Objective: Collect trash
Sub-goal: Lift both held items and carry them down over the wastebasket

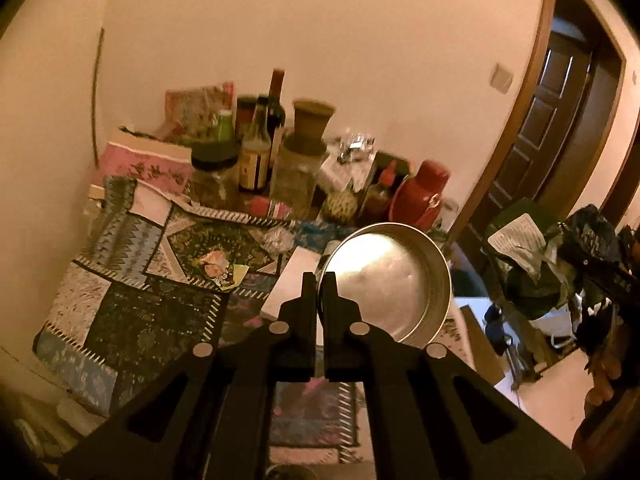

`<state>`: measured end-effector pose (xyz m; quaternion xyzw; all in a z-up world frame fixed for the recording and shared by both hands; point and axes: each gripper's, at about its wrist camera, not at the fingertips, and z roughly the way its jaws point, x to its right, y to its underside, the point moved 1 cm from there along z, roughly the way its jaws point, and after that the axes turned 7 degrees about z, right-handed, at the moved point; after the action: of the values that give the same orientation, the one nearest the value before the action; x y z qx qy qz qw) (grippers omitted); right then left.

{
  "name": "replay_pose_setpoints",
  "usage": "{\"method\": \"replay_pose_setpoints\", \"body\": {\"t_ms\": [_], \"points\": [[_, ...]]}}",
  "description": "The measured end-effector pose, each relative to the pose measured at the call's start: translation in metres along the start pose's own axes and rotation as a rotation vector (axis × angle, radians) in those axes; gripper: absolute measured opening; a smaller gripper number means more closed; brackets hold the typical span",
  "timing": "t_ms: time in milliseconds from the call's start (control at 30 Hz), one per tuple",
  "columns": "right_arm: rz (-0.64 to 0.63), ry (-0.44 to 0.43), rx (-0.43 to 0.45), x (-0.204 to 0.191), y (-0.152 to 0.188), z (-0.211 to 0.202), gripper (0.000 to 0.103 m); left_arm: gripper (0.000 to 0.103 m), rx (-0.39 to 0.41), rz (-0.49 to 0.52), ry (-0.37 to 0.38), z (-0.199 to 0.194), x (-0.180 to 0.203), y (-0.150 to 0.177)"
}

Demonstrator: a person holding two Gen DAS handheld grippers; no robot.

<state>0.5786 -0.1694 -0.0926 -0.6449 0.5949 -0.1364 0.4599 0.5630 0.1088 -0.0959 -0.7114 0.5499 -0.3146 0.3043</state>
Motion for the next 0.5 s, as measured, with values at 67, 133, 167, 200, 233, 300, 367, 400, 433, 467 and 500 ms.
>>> {"method": "replay_pose_setpoints", "body": {"t_ms": [67, 133, 167, 200, 233, 300, 367, 400, 433, 467, 500], "points": [[-0.018, -0.021, 0.018, -0.001, 0.001, -0.016, 0.01, 0.001, 0.028, 0.002, -0.009, -0.022, 0.011, 0.003], [-0.029, -0.046, 0.031, -0.005, 0.002, -0.032, 0.01, 0.001, 0.057, 0.009, -0.019, -0.045, 0.02, 0.006], [-0.034, -0.059, 0.035, -0.006, 0.003, -0.039, 0.01, 0.001, 0.067, 0.013, -0.024, -0.054, 0.024, 0.007], [-0.04, -0.071, 0.041, -0.009, 0.004, -0.046, 0.01, 0.001, 0.078, 0.016, -0.028, -0.064, 0.027, 0.007], [-0.046, -0.082, 0.049, -0.01, 0.007, -0.055, 0.01, 0.001, 0.092, 0.02, -0.028, -0.074, 0.029, 0.009], [-0.062, -0.099, 0.067, -0.018, 0.011, -0.071, 0.01, 0.001, 0.111, 0.026, -0.015, -0.093, 0.032, 0.011], [-0.068, -0.113, 0.078, -0.021, 0.016, -0.084, 0.01, 0.001, 0.131, 0.039, 0.004, -0.111, 0.035, 0.013], [-0.07, -0.12, 0.086, -0.026, 0.019, -0.092, 0.01, 0.001, 0.145, 0.051, 0.008, -0.122, 0.036, 0.015], [-0.069, -0.124, 0.091, -0.027, 0.021, -0.098, 0.01, 0.001, 0.154, 0.059, 0.008, -0.128, 0.037, 0.016], [-0.069, -0.129, 0.098, -0.03, 0.025, -0.104, 0.01, 0.001, 0.164, 0.07, 0.009, -0.135, 0.038, 0.017], [-0.07, -0.131, 0.103, -0.034, 0.029, -0.11, 0.01, 0.001, 0.174, 0.08, 0.012, -0.143, 0.038, 0.02]]}}
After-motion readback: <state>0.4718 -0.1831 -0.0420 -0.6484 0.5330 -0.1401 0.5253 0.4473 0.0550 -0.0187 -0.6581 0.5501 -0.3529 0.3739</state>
